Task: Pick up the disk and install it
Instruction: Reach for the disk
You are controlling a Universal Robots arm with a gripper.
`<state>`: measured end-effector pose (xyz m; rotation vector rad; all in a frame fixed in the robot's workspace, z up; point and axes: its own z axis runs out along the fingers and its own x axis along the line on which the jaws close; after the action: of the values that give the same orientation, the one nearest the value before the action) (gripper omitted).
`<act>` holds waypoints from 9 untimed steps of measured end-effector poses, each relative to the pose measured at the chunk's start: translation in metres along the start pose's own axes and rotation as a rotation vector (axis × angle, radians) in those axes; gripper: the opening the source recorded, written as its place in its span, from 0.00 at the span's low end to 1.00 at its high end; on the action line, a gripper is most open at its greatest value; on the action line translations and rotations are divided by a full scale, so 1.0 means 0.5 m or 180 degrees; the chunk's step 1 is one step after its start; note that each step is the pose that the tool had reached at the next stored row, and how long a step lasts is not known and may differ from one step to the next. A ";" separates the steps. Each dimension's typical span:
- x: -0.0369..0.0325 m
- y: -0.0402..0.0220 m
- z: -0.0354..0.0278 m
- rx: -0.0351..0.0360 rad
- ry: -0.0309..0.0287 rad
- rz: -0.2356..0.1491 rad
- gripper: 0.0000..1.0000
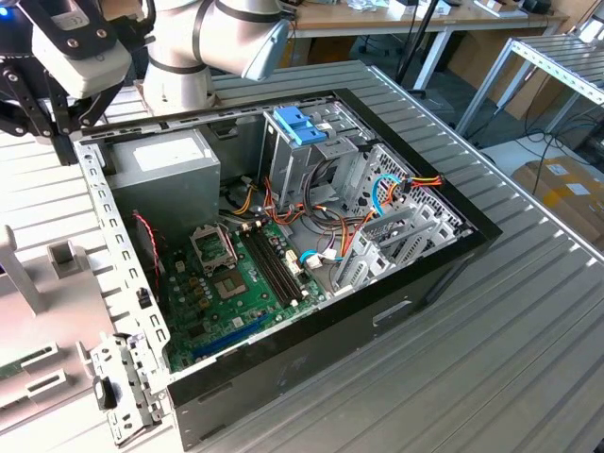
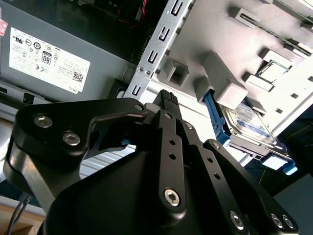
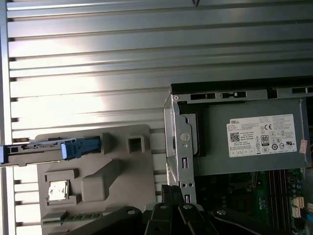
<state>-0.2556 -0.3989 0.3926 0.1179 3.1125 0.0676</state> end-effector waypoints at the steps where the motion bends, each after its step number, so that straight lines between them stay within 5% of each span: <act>1: 0.002 0.000 0.000 0.0000 0.0000 0.0000 0.11; 9: 0.015 -0.001 0.000 0.0000 0.0000 0.0000 0.11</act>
<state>-0.2633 -0.3989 0.3926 0.1180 3.1125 0.0676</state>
